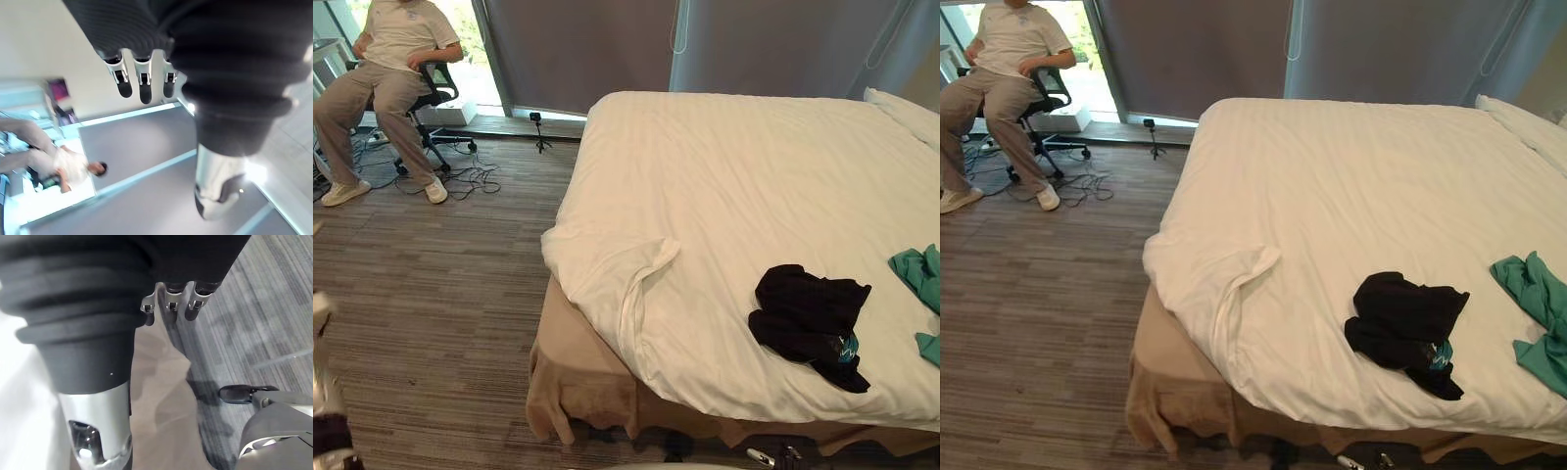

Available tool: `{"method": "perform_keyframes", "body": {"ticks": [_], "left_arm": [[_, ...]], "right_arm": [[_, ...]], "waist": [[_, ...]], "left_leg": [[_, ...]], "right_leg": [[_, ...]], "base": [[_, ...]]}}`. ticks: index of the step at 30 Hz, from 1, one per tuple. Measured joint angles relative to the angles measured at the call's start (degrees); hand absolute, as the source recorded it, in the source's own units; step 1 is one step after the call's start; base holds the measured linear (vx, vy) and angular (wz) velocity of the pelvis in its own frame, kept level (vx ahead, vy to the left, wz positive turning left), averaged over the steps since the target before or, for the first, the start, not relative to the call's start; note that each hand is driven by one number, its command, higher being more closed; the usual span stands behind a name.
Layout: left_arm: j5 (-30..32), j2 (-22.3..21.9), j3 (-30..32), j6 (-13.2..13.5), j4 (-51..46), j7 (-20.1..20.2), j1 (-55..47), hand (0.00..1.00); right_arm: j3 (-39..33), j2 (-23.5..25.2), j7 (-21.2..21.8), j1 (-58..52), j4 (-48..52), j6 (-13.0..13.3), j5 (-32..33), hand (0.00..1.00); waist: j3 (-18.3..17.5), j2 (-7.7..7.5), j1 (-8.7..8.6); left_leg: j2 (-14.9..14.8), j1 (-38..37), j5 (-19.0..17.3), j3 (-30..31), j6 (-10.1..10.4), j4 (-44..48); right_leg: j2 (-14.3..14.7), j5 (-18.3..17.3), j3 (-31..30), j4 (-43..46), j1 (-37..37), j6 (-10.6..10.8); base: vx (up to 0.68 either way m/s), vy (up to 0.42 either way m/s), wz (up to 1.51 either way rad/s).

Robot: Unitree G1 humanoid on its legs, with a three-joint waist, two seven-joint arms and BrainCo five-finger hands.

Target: Tidy the bed and pick cloth on bed and put in laundry

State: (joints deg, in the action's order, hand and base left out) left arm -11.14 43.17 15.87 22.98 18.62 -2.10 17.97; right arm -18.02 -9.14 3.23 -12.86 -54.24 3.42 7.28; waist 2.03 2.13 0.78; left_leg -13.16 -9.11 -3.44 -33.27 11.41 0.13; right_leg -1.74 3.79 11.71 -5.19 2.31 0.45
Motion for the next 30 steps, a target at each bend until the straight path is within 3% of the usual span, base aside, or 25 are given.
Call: {"method": "perform_keyframes", "body": {"ticks": [4, 7, 10, 14, 18, 23, 25, 28, 29, 30], "left_arm": [[0.7, -3.7, -9.4, -3.8, 0.0, 2.6, 5.0, 0.0], [3.8, -6.5, -16.3, -8.6, 1.2, 2.7, 6.5, 0.0], [4.4, -7.3, -19.2, -13.3, 6.5, 2.5, 9.8, 0.0], [5.7, -7.5, -20.7, -18.1, 15.7, 0.3, 19.9, 0.0], [9.6, -7.3, -21.9, -22.7, 22.1, -1.7, 25.5, 0.0], [15.5, -7.4, -24.4, -28.2, 27.3, -1.5, 29.5, 0.0], [18.6, -7.5, -24.8, -28.5, 28.4, -1.5, 30.2, 0.0], [23.6, -7.7, -26.6, -26.4, 30.0, -1.8, 34.1, 0.0], [26.1, -8.1, -27.3, -25.4, 31.4, -1.9, 35.6, 1.0], [27.1, -8.1, -27.7, -25.0, 31.7, -2.0, 35.7, 1.0]], "right_arm": [[0.3, 0.7, 0.0, -0.5, 1.1, 0.0, -0.1, 0.0], [0.5, 1.3, -0.7, -0.7, 1.1, 0.8, -0.2, 0.0], [3.8, 2.2, -1.8, -0.7, 1.3, 1.8, -0.4, 0.0], [8.2, 2.4, -3.1, 1.6, 2.8, 1.8, -0.4, 0.0], [9.8, 1.6, -4.5, 4.5, 6.3, 1.9, -0.4, 0.0], [13.3, 1.5, -4.8, 6.2, 8.2, 1.9, -0.4, 0.0], [14.3, 1.3, -5.0, 6.8, 8.6, 1.9, -0.4, 0.0], [16.4, 0.2, -5.1, 8.4, 8.6, 1.9, 0.1, 0.0], [16.6, -0.2, -5.1, 9.1, 9.0, 2.1, 0.3, 0.0], [16.6, -0.3, -5.1, 9.2, 9.4, 2.1, 0.4, 0.0]], "waist": [[0.0, 0.28, -1.88], [0.2, 0.03, -3.01], [0.6, -0.75, -4.23], [6.1, -3.02, -5.19], [12.2, -4.11, -7.11], [16.4, -5.21, -8.06], [17.7, -5.61, -8.44], [19.5, -6.13, -8.35], [19.7, -6.25, -8.35], [19.7, -6.26, -8.41]], "left_leg": [[0.2, -0.8, 0.0, -1.8, 0.0, -0.1], [0.7, -2.1, 0.0, -3.2, 0.0, -1.2], [1.1, -0.8, 0.3, -3.8, -0.1, -1.3], [2.0, 3.6, 1.1, -3.5, -1.6, -0.8], [2.7, 7.3, 2.3, -3.3, -2.2, -0.1], [2.6, 10.7, 2.3, -3.7, -2.4, 1.1], [2.6, 11.3, 2.3, -3.8, -2.5, 1.2], [2.3, 13.6, 2.1, -3.6, -2.9, 2.3], [2.4, 14.5, 2.0, -3.6, -3.1, 2.8], [2.5, 14.6, 1.9, -3.5, -3.2, 2.9]], "right_leg": [[0.3, 0.3, -1.7, 0.0, -0.3, -0.1], [0.7, 0.8, -3.1, 0.0, -0.6, -0.2], [0.5, 1.6, -4.1, 0.0, -2.8, 0.0], [-0.6, 3.4, -5.8, 0.0, -7.4, 0.5], [-1.4, 5.6, -6.5, 0.0, -11.0, 1.3], [-1.5, 7.0, -9.5, 0.0, -14.2, 3.0], [-1.5, 7.3, -10.7, 0.0, -14.7, 3.5], [-1.6, 8.5, -12.8, 0.0, -16.5, 5.2], [-1.8, 8.8, -13.5, 0.0, -17.2, 5.5], [-2.0, 8.8, -13.6, 0.0, -17.3, 5.5]], "base": [[0.01, 0.012, -0.24], [-0.05, 0.002, -0.32], [-0.11, -0.014, -0.2], [-0.17, -0.022, -0.04], [-0.12, -0.016, -0.02], [-0.03, 0.009, -0.06], [-0.01, 0.015, 0.0], [-0.03, 0.031, 0.03], [-0.03, 0.055, 0.03], [-0.03, 0.055, 0.02]]}}
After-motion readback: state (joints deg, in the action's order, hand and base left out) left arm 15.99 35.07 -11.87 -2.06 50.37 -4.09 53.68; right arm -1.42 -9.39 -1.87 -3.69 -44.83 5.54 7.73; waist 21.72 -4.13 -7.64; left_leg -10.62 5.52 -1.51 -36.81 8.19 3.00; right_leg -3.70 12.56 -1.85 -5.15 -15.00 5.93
